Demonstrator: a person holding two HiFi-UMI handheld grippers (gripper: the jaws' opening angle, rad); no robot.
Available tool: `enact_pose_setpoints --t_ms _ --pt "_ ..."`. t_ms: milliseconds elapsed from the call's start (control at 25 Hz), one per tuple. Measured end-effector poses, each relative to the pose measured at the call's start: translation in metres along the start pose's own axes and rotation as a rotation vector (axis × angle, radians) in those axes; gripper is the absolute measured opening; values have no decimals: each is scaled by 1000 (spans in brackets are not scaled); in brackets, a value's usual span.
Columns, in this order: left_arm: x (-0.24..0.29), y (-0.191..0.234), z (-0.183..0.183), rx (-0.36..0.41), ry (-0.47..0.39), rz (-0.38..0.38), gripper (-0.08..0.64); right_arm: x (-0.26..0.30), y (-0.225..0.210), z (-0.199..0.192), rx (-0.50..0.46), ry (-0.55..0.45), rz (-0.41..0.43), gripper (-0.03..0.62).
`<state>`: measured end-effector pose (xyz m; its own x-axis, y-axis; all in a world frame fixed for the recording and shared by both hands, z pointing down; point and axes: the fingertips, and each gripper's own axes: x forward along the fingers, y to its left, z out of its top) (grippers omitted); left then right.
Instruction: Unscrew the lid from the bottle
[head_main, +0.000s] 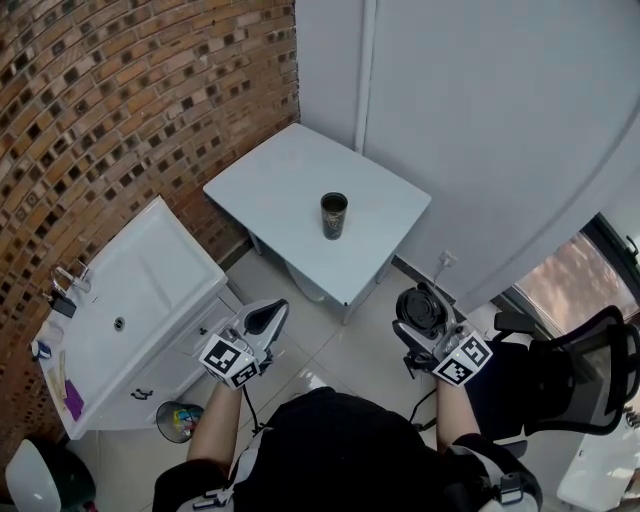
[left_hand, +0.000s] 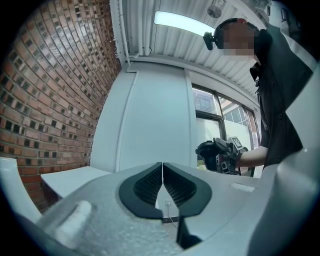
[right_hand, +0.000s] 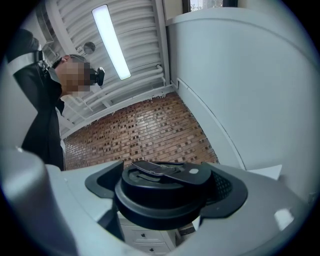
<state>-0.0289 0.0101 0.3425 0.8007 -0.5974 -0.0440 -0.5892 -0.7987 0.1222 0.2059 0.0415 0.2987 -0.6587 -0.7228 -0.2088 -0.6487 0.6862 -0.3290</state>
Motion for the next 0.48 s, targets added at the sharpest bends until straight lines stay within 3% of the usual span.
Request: enact_pose_setpoints --t_ms 480 --pt "-1 3 4 -24 -15 -9 8 6 0 -1 -16 21 13 482"
